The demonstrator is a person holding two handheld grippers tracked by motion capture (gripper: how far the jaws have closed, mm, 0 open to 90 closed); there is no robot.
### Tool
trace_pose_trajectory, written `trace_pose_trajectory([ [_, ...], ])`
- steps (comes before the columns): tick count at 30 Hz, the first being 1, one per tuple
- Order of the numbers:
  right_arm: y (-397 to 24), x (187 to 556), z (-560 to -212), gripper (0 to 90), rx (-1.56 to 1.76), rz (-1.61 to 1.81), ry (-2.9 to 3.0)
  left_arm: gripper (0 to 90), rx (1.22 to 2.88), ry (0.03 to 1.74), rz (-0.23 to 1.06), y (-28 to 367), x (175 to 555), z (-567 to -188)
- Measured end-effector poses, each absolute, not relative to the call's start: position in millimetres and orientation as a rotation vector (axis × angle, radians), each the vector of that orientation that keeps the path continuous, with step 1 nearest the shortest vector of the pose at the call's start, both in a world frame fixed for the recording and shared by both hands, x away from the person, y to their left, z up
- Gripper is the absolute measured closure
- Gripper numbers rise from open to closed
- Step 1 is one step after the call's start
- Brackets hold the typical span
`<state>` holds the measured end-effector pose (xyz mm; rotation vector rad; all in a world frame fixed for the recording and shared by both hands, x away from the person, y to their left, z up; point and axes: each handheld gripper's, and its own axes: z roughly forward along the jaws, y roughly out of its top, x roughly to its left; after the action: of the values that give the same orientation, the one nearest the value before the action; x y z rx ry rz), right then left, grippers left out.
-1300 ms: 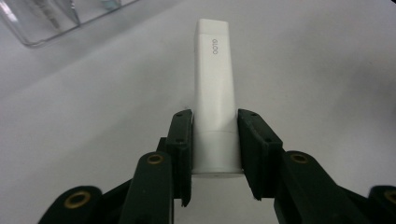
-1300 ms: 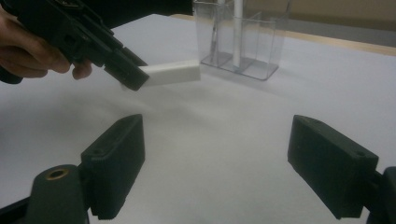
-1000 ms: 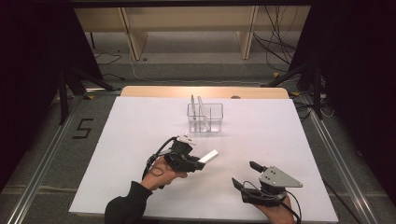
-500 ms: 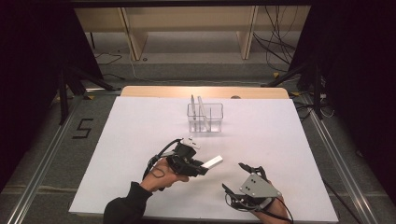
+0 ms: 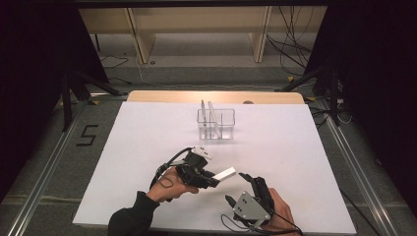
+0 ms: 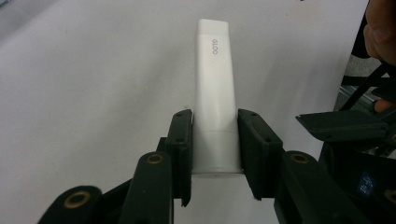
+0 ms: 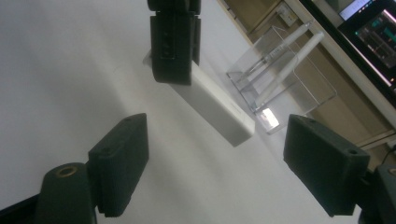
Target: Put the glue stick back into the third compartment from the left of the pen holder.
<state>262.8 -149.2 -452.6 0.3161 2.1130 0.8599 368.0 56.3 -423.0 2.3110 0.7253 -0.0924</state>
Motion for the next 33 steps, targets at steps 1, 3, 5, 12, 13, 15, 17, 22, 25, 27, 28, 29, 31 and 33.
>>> trace_pose_trajectory([
  [1, -147.3, 262.0, -453.8, 24.3, 0.299, 0.841, 2.113, 66.7, 2.314, 0.722, -0.094, 56.2, 367.8, -423.0],
  [3, -143.9, 261.2, -456.1, 25.1, 0.251, 0.792, 2.105, 66.8, 2.322, 0.715, -0.103, 55.3, 367.2, -423.1],
  [5, -140.4, 260.9, -458.0, 25.7, 0.221, 0.757, 2.094, 66.7, 2.325, 0.710, -0.106, 54.0, 366.1, -423.3],
  [12, -130.9, 259.5, -467.0, 29.4, 0.144, 0.665, 2.066, 66.7, 2.342, 0.687, -0.119, 51.1, 363.2, -422.2],
  [13, -130.4, 260.0, -467.6, 30.4, 0.118, 0.648, 2.065, 66.7, 2.344, 0.686, -0.123, 50.8, 362.8, -422.0],
  [15, -128.3, 259.8, -470.3, 32.3, 0.096, 0.628, 2.053, 66.7, 2.355, 0.677, -0.121, 50.5, 362.5, -422.2],
  [17, -126.6, 260.4, -471.4, 33.5, 0.068, 0.606, 2.046, 66.7, 2.358, 0.675, -0.128, 49.8, 361.8, -422.3],
  [22, -121.7, 260.6, -475.7, 39.7, 0.029, 0.555, 2.033, 66.7, 2.374, 0.660, -0.138, 48.0, 360.0, -422.5],
  [25, -119.3, 260.2, -478.5, 43.5, 0.009, 0.531, 2.020, 66.7, 2.381, 0.653, -0.145, 46.9, 359.0, -422.5],
  [27, -118.3, 260.5, -479.1, 46.1, -0.014, 0.509, 2.005, 66.7, 2.384, 0.647, -0.147, 45.9, 358.6, -422.9],
  [28, -117.7, 260.7, -479.7, 47.2, -0.017, 0.506, 1.999, 66.7, 2.387, 0.643, -0.149, 45.5, 358.4, -423.1],
  [29, -117.2, 260.7, -480.4, 48.5, -0.020, 0.503, 1.991, 66.7, 2.387, 0.645, -0.149, 45.0, 357.9, -423.4],
  [31, -116.4, 260.7, -481.6, 51.5, -0.030, 0.490, 1.981, 66.7, 2.392, 0.639, -0.151, 44.6, 357.5, -423.4],
  [33, -115.7, 261.2, -482.3, 54.4, -0.054, 0.476, 1.970, 66.7, 2.391, 0.638, -0.152, 44.2, 357.1, -423.1],
])
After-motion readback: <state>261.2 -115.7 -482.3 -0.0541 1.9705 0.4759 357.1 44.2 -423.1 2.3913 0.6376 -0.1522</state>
